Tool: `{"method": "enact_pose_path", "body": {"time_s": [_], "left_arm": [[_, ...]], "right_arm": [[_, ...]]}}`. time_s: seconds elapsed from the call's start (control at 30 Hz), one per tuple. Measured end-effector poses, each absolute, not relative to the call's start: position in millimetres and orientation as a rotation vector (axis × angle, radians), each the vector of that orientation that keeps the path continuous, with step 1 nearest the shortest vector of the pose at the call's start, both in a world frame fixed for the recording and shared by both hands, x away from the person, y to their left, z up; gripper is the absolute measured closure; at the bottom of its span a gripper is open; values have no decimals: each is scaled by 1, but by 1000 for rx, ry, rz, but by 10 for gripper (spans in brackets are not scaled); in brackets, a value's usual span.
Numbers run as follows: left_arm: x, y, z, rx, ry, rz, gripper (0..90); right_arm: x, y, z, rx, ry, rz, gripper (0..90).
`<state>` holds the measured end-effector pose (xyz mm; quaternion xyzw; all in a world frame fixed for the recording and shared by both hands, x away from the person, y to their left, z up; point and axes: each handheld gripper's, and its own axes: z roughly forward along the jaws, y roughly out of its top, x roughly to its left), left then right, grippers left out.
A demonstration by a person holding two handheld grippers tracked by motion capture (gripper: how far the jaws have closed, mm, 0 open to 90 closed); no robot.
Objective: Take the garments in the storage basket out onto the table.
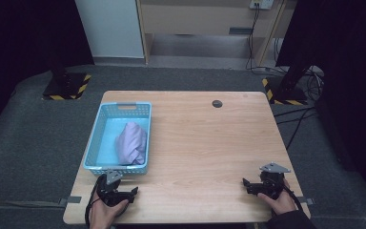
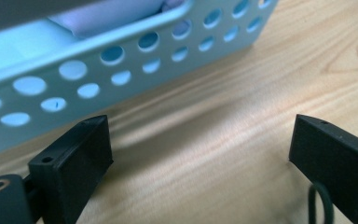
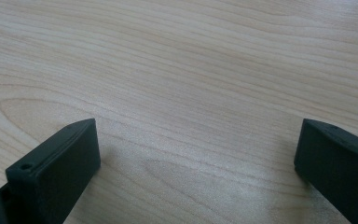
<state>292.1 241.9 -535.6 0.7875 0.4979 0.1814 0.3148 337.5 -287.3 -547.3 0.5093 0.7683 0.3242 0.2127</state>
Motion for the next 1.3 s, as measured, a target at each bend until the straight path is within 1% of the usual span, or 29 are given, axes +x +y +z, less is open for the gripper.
{"method": "enact_pose_path", "body": {"time_s": [0.2,0.37,1.03,1.3], "left_arm": [[287,242,-532,2092,1320,423,43],[286,244,-531,2076,1328,414,42],[277,247,-516,1988,1308,421,44],[274,247,-509,1953,1285,447,45]], "right_arm": [[338,-287,-547,1414,2133,900,5],[338,-287,-547,1414,2133,900,5],[338,-287,-547,1415,2133,900,5],[338,-287,-547,1413,2134,900,5]]}}
